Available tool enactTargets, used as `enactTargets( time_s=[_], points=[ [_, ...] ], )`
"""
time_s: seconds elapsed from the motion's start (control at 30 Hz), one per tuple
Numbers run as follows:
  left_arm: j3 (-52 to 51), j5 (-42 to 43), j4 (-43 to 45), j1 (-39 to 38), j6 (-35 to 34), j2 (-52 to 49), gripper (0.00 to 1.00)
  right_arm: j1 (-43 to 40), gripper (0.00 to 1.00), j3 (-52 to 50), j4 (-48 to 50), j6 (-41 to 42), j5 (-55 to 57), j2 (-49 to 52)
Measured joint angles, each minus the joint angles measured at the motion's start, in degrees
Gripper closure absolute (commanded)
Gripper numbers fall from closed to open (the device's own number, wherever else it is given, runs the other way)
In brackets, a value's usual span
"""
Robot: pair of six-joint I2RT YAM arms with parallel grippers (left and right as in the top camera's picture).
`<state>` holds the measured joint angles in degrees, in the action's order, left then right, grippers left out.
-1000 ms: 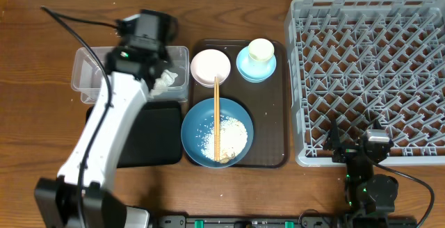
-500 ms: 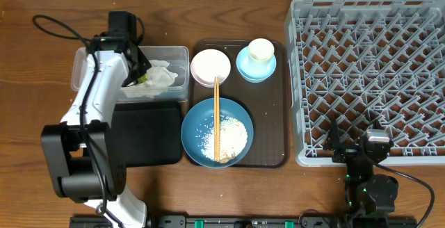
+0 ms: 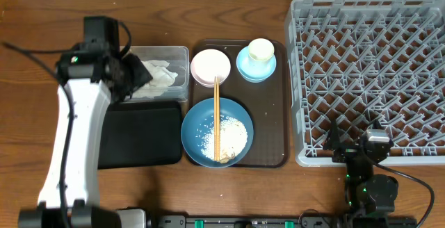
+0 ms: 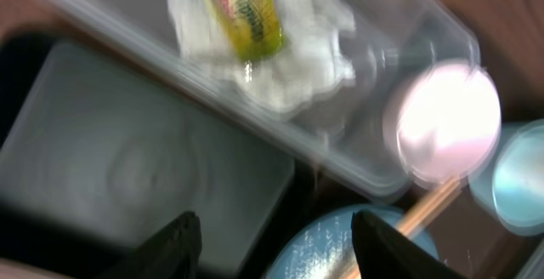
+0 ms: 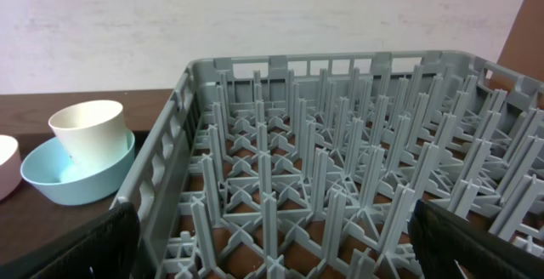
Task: Sort waste into correct bins and load items into the dishwasher rack
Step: 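Carry the wrapper left and release it into the clear bin, then retract the left arm and move the right gripper to the chopsticks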
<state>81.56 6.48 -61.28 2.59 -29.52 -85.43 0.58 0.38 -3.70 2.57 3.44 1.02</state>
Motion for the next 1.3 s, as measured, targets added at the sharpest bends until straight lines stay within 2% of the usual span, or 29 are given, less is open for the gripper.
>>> enactTargets(
  time_s=[0.27, 0.57, 0.7, 0.83, 0.97, 1.1, 1.3],
  points=[
    [0.04, 3.93, -13.27, -0.90, 7.30, 6.05, 0.41, 0.00, 0.01, -0.02, -0.02, 0.00, 0.00, 0.00],
    [0.04, 4.35, -14.80, -1.14, 10.12, 12.83, 0.41, 0.00, 0.01, -0.02, 0.22, 0.09, -1.18, 0.00],
    [0.04, 4.37, -16.48, -1.14, 10.21, 14.95, 0.41, 0.00, 0.01, 0.00, 1.73, 2.67, -7.02, 0.00],
    [0.04, 4.37, -16.74, -1.14, 10.32, 17.11, 0.41, 0.00, 0.01, 0.79, -1.03, 5.38, -11.78, 0.26],
    [0.04, 4.37, -16.15, -1.14, 10.34, 20.00, 0.39, 0.02, 0.01, 7.82, -8.07, 6.51, -13.81, 4.04],
    [0.11, 4.33, -15.43, -1.14, 10.43, 22.05, 0.35, 0.02, 0.01, 21.42, -11.96, 7.19, -17.25, 13.55],
    [0.15, 4.28, -15.23, -1.14, 10.51, 22.10, 0.33, 0.07, 0.01, 45.38, -26.82, 10.38, -27.34, 36.15]
  ],
)
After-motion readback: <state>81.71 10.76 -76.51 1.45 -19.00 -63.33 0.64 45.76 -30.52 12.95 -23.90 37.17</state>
